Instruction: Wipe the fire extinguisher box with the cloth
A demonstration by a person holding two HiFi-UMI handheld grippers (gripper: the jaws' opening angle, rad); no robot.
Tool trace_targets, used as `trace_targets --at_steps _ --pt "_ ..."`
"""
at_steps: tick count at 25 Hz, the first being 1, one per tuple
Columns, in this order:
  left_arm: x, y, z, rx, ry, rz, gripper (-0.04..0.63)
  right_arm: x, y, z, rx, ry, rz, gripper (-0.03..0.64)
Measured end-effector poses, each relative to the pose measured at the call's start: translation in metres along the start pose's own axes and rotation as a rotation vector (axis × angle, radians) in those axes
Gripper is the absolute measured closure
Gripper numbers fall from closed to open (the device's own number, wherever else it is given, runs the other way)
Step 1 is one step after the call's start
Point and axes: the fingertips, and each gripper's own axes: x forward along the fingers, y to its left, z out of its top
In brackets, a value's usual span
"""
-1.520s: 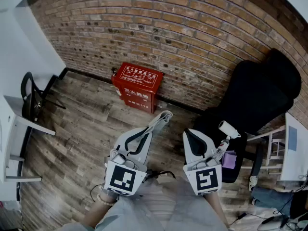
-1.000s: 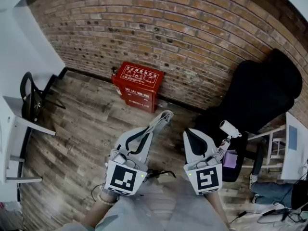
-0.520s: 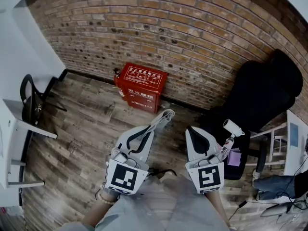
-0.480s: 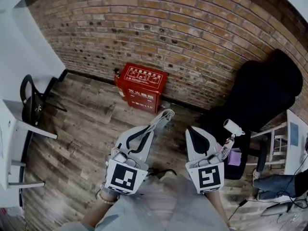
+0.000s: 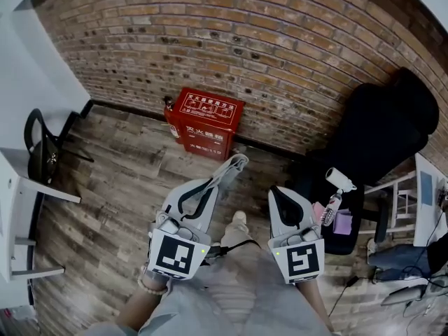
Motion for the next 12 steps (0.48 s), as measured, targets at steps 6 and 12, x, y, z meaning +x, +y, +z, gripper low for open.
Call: trace_targets --at_steps 6,12 --pt "0.011 0.008 -0.008 0.000 0.013 0.014 0.586 0.019 -0.010 -0.003 -0.009 -0.003 0.011 0.607" --pt "0.037 0.029 -0.014 -0.004 0.029 0.033 0.586 0.055 -0.026 -0.004 -0.006 -0.018 0.040 0.607"
